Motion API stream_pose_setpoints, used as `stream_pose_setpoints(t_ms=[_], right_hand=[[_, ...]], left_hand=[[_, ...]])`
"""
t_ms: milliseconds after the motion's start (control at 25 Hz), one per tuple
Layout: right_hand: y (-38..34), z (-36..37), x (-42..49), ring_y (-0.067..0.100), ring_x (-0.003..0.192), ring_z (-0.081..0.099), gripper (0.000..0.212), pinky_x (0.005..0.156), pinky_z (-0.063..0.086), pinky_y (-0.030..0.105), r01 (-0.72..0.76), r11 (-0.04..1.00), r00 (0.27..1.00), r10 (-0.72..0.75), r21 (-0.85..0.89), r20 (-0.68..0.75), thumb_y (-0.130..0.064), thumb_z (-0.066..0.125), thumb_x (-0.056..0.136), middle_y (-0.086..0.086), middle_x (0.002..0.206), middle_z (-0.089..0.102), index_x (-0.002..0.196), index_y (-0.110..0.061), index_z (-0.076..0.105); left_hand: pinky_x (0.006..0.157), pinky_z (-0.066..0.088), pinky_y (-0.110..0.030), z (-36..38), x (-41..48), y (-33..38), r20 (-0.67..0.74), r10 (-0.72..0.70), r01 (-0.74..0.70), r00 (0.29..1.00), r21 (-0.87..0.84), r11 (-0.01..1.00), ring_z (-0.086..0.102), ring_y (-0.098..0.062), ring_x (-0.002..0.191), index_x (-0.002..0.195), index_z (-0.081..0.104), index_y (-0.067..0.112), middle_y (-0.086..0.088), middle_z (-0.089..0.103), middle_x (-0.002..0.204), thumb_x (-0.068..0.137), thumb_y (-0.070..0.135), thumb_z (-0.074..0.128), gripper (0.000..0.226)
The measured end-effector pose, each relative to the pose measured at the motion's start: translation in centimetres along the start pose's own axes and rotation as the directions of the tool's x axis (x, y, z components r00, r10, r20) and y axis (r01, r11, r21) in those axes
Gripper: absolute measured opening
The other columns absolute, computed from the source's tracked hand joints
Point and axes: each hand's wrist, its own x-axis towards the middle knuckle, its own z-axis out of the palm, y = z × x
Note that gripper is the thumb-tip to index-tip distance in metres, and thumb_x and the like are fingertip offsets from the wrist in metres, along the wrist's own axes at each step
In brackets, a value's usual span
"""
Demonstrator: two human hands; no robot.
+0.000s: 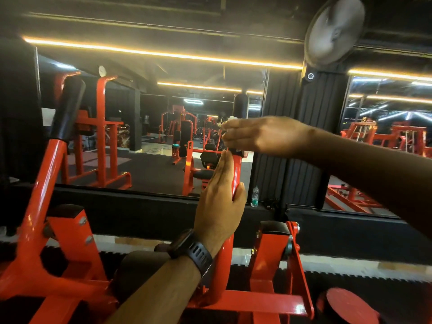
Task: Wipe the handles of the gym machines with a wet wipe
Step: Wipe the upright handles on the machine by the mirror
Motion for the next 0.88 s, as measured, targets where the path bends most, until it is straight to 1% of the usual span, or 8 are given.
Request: stream_pose_setpoints(t_ms=[120,280,400,520,560,720,800,880], right_hand=[[1.1,-1.0,0.7,0.043,0.121,0.059,0.061,0.091,0.054,0.058,-0.133,0.989,0.991,0.132,0.064,0.011,0.018,0.083,0.059,0.024,0.124,0.065,0.116,0.003,0.067],[0.7,-0.7,1.7,0.041,0.123,0.058,0.051,0.104,0.044,0.049,0.036,0.997,0.992,-0.043,0.061,0.118,0.015,0.079,0.067,0.023,0.124,0.065,0.116,0.003,0.068],[1.7,-1.4,2.4,0.040,0.122,0.058,0.050,0.097,0.053,0.053,-0.033,0.997,0.990,0.023,0.070,0.140,0.016,0.078,0.069,0.021,0.125,0.064,0.116,0.002,0.067],[1.5,-1.4,3.3,0.038,0.113,0.063,0.044,0.094,0.054,0.044,0.128,0.991,0.973,-0.131,0.028,0.191,0.014,0.076,0.065,0.022,0.114,0.067,0.107,0.003,0.070],[1.8,-1.6,3.6,0.035,0.116,0.061,0.044,0.094,0.053,0.041,0.130,0.991,0.971,-0.132,0.021,0.199,0.012,0.076,0.068,0.019,0.117,0.066,0.110,0.001,0.069],[3.5,-1.8,3.8,0.030,0.137,0.042,0.045,0.110,0.042,0.040,-0.034,0.991,0.941,0.075,-0.128,0.329,0.000,0.066,0.087,0.014,0.139,0.054,0.131,-0.006,0.058],[3.7,-1.5,3.7,0.032,0.133,0.047,0.046,0.105,0.048,0.043,-0.036,0.987,0.959,0.079,-0.159,0.274,0.003,0.073,0.082,0.015,0.134,0.058,0.126,-0.004,0.061],[3.8,-1.6,3.6,0.031,0.129,0.048,0.048,0.099,0.052,0.044,-0.149,0.978,0.950,0.182,-0.145,0.255,0.005,0.072,0.082,0.014,0.133,0.057,0.127,-0.005,0.061]], left_hand=[[0.119,0.033,-0.036,0.0,0.1,-0.1,0.006,-0.008,0.008,1.000,-0.005,1.000,0.010,-0.002,0.144,0.151,-0.009,0.038,0.020,-0.002,0.156,0.103,0.031,0.051,0.077],[0.118,0.035,-0.036,0.1,0.2,-0.2,-0.011,0.021,-0.021,1.000,0.004,1.000,0.018,-0.008,0.148,0.151,-0.008,0.037,0.017,0.000,0.159,0.103,0.030,0.051,0.077],[0.119,0.021,-0.026,0.2,0.2,-0.3,-0.004,0.025,-0.024,1.000,0.031,0.999,0.005,0.000,0.143,0.150,-0.010,0.034,0.017,-0.003,0.157,0.104,0.030,0.050,0.076],[0.116,0.019,-0.023,0.2,0.1,-0.3,-0.002,0.031,-0.031,1.000,0.026,0.999,0.007,0.000,0.142,0.150,-0.009,0.035,0.017,-0.003,0.156,0.103,0.030,0.051,0.076],[0.115,0.020,-0.024,0.2,0.2,-0.4,0.000,0.030,-0.030,1.000,0.025,0.999,0.007,0.000,0.141,0.150,-0.009,0.035,0.017,-0.003,0.156,0.103,0.030,0.051,0.076],[0.115,0.015,-0.020,0.2,0.1,-0.3,0.008,0.030,-0.031,1.000,0.026,0.999,0.004,0.002,0.141,0.149,-0.009,0.035,0.018,-0.003,0.156,0.103,0.030,0.051,0.075],[0.113,0.009,-0.014,0.2,0.0,-0.4,0.004,0.039,-0.039,0.999,0.022,0.999,0.002,0.005,0.141,0.149,-0.009,0.036,0.019,-0.003,0.156,0.103,0.029,0.051,0.075],[0.110,0.006,-0.009,0.2,0.2,-0.5,-0.002,0.033,-0.033,0.999,0.035,0.999,0.001,0.006,0.141,0.149,-0.009,0.036,0.020,-0.003,0.156,0.103,0.030,0.050,0.075]])
